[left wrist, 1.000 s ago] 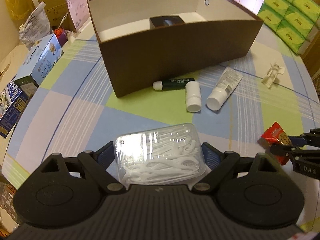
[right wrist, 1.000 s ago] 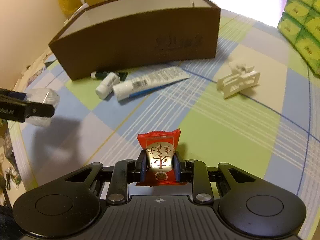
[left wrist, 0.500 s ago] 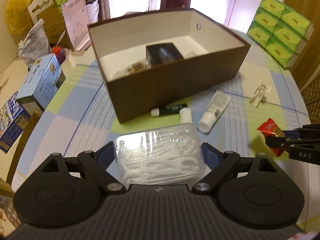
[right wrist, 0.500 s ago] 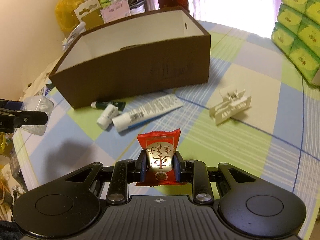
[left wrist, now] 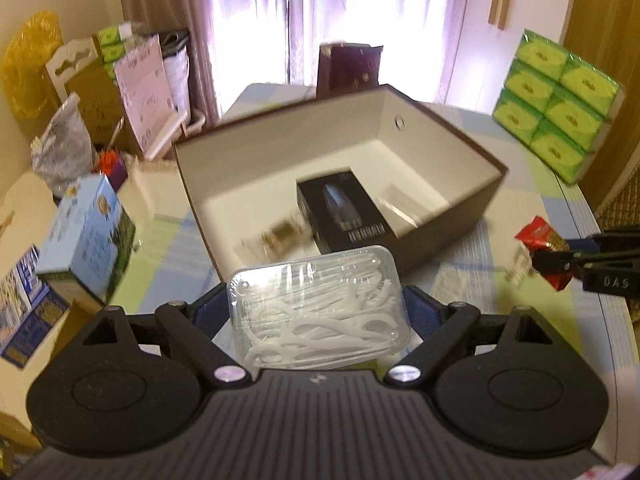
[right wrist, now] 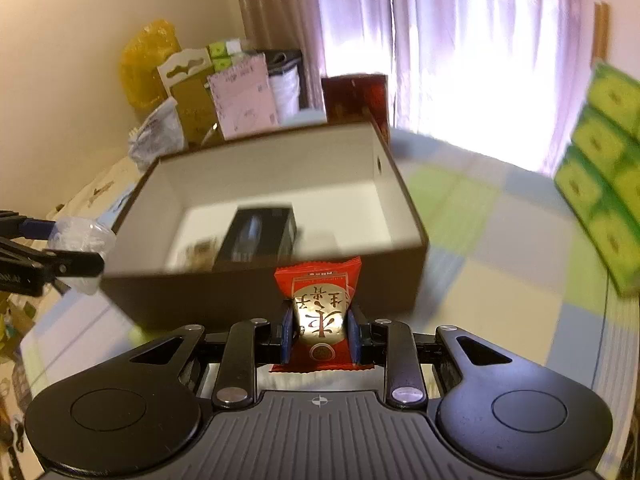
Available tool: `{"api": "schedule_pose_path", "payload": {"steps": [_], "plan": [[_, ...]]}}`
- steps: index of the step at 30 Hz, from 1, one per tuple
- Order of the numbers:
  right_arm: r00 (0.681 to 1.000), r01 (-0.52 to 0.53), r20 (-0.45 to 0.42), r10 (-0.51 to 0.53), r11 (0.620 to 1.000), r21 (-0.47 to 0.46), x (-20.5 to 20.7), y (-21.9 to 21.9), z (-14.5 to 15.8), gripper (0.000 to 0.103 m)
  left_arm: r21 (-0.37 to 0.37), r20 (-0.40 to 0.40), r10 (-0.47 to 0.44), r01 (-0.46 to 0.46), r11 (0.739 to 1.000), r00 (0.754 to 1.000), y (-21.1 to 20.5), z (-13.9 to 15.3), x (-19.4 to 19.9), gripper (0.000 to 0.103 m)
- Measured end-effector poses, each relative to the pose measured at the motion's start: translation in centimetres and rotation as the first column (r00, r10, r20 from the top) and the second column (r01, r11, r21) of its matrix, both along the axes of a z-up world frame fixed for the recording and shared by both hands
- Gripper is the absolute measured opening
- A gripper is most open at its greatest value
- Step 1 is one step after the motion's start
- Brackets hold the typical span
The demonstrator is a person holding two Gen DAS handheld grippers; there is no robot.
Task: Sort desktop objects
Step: 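Lift and carry the floss box and candy packet over the box with both tools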
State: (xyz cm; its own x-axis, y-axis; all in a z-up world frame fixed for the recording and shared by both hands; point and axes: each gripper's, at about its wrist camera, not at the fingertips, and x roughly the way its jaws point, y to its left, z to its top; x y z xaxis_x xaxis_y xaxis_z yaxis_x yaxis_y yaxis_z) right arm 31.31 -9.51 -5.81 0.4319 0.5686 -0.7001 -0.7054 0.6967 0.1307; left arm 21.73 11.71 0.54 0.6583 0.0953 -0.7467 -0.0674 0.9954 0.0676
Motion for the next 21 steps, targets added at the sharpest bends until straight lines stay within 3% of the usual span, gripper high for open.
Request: {"api": "schedule_pose_path", "payload": {"steps": [7,21], "plan": [[0.999,-0.033,0.039,0.033,0.999,-0.002,4.7,5.8,0.8,0.024,0.046,0.021,-0.026,0.025,0.999,0.999,1.8,0.9,5.6,0.089],[1.000,-0.020,-0.005,0.020,0.996,-0.090,12.0,13.2,-2.0,0.024,0.082,-0.112,-0.038,0.048,0.996,0.993,6.2,-3.2,17.7,0.089]]}}
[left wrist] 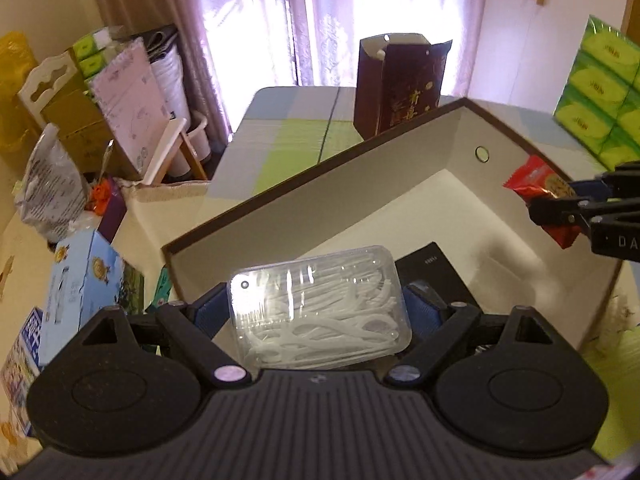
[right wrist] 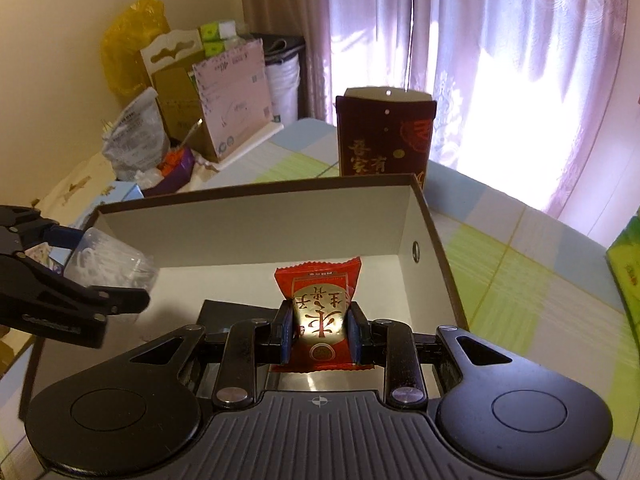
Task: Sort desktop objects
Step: 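Lift and carry the floss box and candy packet over the box with both tools, then open the left tool to drop the floss box while the right tool releases the candy packet inside, then withdraw both open tools up and away from the cardboard box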
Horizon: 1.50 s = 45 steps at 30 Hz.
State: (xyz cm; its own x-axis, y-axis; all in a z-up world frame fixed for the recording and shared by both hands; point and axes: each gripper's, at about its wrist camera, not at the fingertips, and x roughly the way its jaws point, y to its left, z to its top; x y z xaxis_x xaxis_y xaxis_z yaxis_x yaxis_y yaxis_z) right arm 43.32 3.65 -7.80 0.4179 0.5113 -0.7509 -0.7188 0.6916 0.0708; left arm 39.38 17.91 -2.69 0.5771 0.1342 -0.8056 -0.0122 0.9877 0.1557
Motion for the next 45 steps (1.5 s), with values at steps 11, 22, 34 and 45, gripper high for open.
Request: {"api": "schedule_pose_path", "payload": {"steps": [11,22,34,45], "plan": [[0.999,0.012,-0.033,-0.014,0.999,-0.047,1.9,1.5,-2.4,0.024,0.041,-0.098,-0.001,0.005,0.999,0.995,0.7,-4.8,4.5,0.089],[0.998,0.010,-0.062,-0.014,0.998,-0.067,3.2,1.9,-3.8,0.024,0.055,-0.114,0.017,-0.011,0.998,0.993,1.5,-5.9,6.4,0.089],[1.000,-0.020,-0.024,0.018,0.997,-0.074,3.7,2.8,-4.5,0.034,0.024,-0.095,0.020,-0.018,1.000,0.995,2.3,-5.3,7.1,0.090],[1.000,-0.017,0.002,0.017,1.000,-0.009,1.6,0.5,-2.7,0.085,-0.005,-0.071,0.024,-0.025,1.000,0.997,2.1,-4.0,5.6,0.091]]}}
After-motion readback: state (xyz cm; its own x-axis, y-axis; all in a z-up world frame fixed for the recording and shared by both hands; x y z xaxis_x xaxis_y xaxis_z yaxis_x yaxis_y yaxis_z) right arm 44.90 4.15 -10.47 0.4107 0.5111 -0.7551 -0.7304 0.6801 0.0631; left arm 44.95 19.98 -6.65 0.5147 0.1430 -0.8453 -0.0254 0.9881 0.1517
